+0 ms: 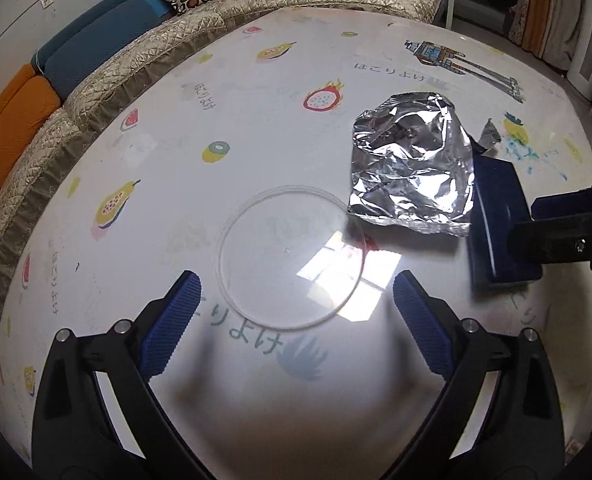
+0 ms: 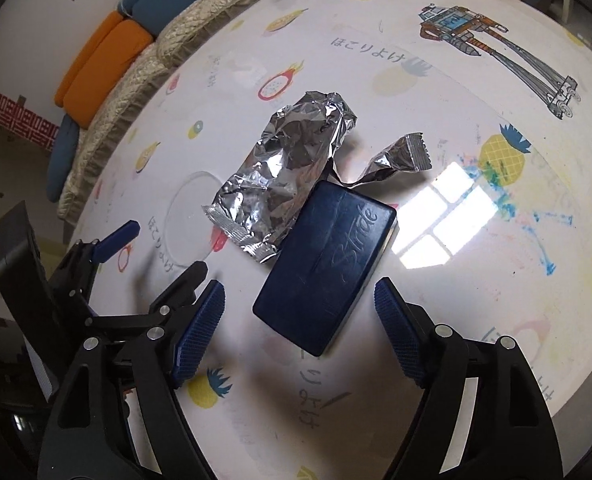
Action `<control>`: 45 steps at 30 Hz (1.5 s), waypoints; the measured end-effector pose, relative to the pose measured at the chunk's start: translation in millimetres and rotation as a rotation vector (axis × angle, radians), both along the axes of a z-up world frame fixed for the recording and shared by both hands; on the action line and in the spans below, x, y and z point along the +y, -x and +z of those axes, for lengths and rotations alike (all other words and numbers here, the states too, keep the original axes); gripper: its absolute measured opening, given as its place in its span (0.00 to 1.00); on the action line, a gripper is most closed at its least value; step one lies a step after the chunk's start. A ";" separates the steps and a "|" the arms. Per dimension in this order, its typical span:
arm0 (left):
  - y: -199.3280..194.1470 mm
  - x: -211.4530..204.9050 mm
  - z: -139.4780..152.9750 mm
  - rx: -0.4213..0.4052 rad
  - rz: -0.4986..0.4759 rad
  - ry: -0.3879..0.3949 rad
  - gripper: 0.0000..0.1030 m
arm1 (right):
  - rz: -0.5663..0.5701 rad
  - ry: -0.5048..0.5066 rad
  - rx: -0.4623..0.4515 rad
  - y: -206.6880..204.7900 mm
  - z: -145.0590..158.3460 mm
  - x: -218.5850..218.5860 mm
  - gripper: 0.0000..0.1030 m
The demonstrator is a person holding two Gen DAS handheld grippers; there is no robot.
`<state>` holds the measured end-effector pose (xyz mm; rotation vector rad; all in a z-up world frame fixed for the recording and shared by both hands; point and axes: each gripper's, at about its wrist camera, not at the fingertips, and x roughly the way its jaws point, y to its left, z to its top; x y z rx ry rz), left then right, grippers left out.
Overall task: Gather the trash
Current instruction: 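Grasp the clear round lid with the left tool while the right tool grasps the dark blue box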
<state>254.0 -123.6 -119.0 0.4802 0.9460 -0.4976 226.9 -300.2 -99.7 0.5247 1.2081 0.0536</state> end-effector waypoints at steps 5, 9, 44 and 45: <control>-18.0 -4.4 -10.5 -0.006 0.005 -0.019 0.95 | -0.001 0.059 0.019 -10.7 -7.4 7.9 0.77; -26.5 -3.2 -10.9 0.005 0.011 0.030 0.93 | 0.013 0.096 0.031 -16.9 -12.5 12.7 0.79; -8.0 20.5 -15.6 0.020 -0.029 0.141 0.88 | 0.099 0.081 0.061 8.1 -11.2 -4.6 0.56; -3.4 22.0 -14.9 0.019 -0.035 0.133 0.88 | 0.102 0.075 0.064 11.6 -10.2 -7.8 0.56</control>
